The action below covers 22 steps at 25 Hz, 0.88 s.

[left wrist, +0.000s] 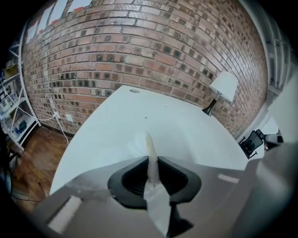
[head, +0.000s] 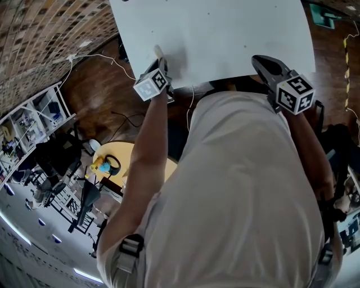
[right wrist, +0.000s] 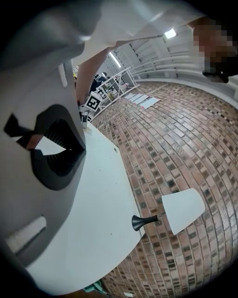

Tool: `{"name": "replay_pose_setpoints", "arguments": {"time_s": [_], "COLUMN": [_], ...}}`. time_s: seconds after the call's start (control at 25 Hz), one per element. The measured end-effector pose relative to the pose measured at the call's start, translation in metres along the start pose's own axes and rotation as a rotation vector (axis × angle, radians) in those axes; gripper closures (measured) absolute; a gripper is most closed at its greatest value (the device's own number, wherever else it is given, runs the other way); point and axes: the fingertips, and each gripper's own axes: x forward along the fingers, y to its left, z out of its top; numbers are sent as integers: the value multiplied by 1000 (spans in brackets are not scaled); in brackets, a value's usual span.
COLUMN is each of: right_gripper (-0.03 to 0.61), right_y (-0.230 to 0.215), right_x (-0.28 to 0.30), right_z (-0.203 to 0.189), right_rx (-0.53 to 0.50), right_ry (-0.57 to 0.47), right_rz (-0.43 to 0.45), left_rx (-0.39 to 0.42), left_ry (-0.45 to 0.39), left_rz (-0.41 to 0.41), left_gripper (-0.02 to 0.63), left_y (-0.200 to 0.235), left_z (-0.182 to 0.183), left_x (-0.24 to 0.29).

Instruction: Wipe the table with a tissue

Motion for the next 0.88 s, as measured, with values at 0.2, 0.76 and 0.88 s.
{"name": "replay_pose_setpoints", "arguments": {"time_s": [0.2,0.76,0.88], "right_gripper": [572,572,572], "right_y": [-1,4,7], "right_x": [5,14,15], "right_z": [0,7,5], "right_rx": [-3,-20,-14], "right_ry": [12,4,2], "right_rz": [10,1,-11], "left_rx": [32,83,71], "left_ry": [13,42,-21], "left_rz": [-27,-475,-514], "left_gripper": [551,551,551], "left_y": [-17,-145,-152], "left_z": [-2,-53,-45], "left_x": [6,5,-9]}}
